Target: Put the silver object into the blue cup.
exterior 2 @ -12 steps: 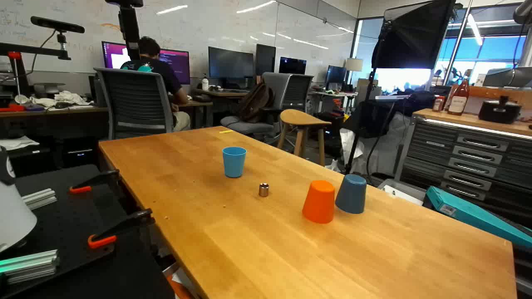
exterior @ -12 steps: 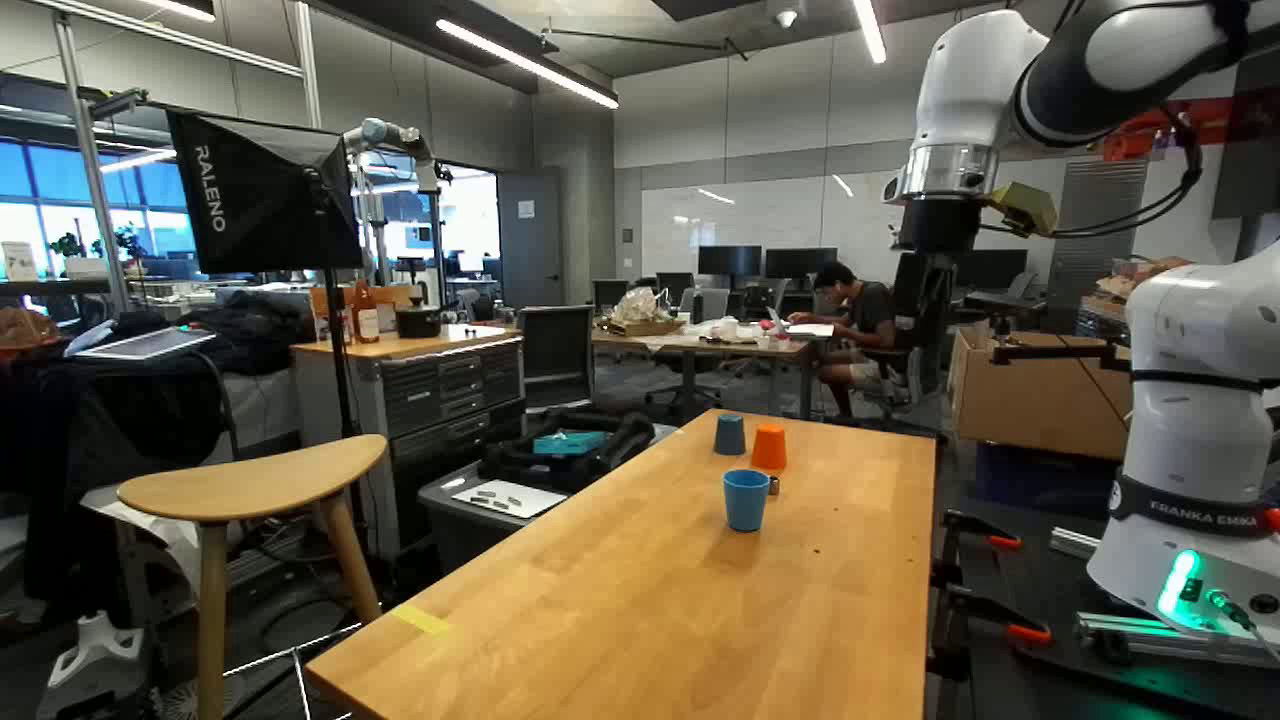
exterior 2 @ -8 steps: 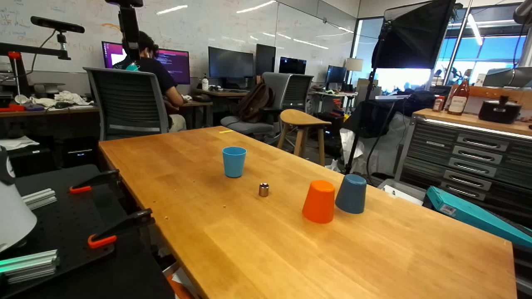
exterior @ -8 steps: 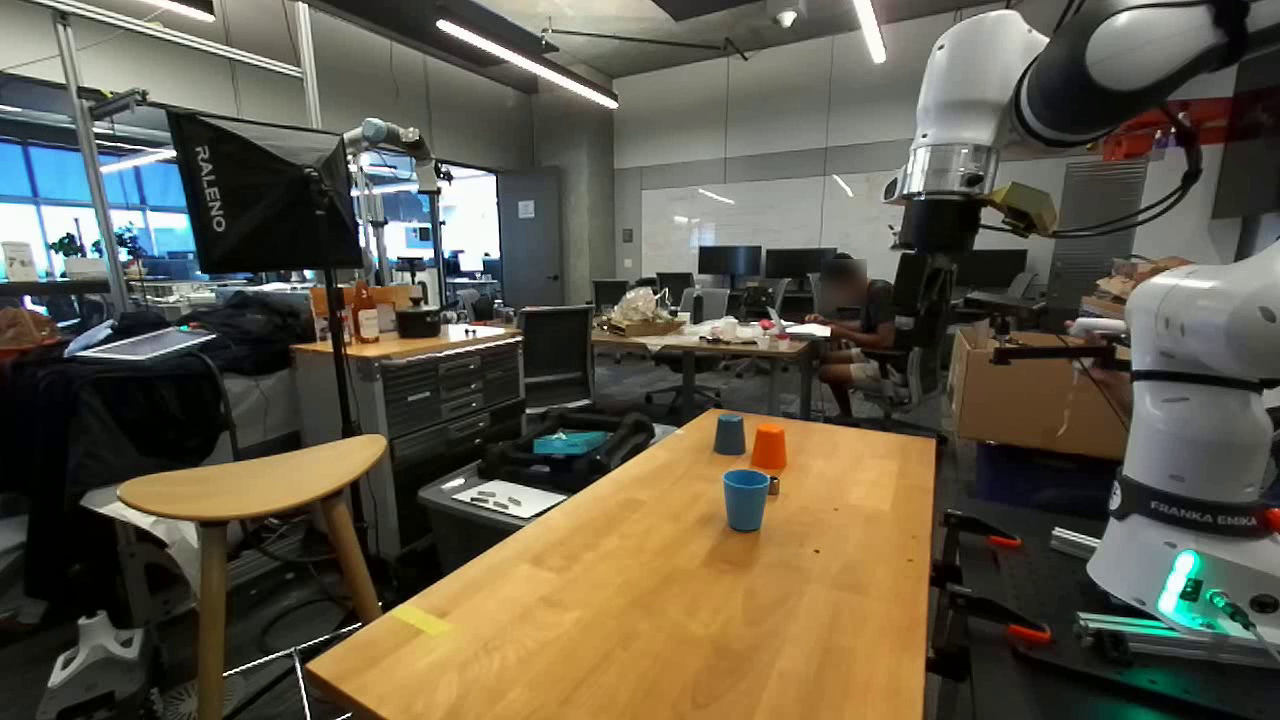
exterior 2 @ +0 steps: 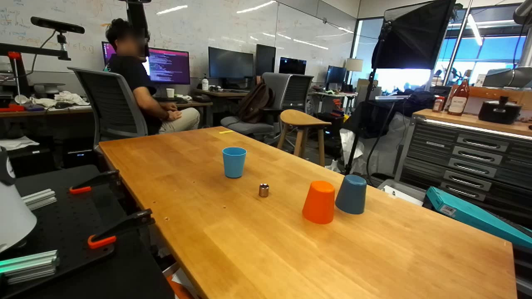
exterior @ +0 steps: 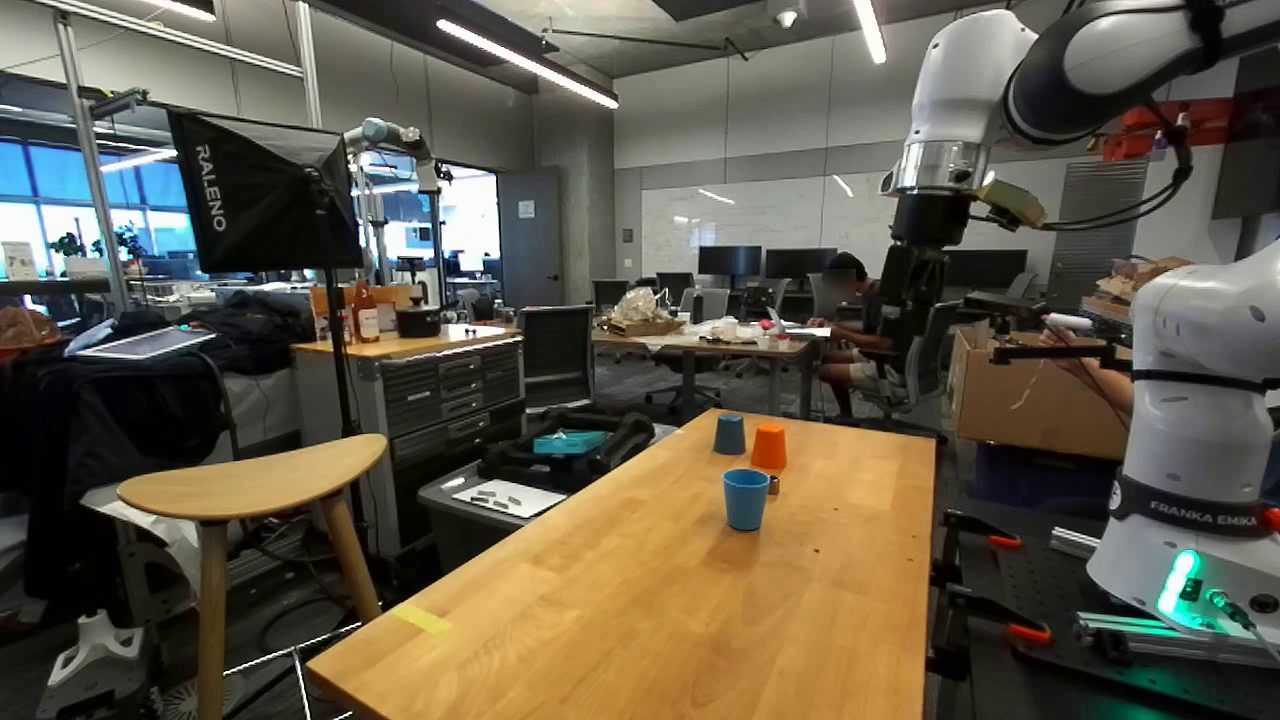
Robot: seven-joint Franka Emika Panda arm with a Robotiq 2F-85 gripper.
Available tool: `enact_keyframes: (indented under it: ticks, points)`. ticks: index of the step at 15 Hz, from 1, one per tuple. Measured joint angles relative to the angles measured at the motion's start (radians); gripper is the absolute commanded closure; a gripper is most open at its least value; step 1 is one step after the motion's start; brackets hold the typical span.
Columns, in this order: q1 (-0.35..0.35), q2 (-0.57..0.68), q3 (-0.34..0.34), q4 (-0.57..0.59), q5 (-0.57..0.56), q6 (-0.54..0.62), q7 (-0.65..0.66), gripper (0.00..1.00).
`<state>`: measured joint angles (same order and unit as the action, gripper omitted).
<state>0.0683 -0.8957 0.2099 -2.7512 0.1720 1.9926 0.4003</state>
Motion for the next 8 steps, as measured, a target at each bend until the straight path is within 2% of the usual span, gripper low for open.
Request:
enact_keyframes:
  ticks: [3, 5, 8]
  points:
    - [-0.139, 0.001, -0.111, 0.036, -0.087, 0.032, -0.025, 0.0]
    - [-0.235, 0.019, -0.185, 0.055, -0.131, 0.092, -0.05, 0.0]
    - [-0.33, 0.112, -0.255, 0.08, -0.15, 0.172, -0.079, 0.0]
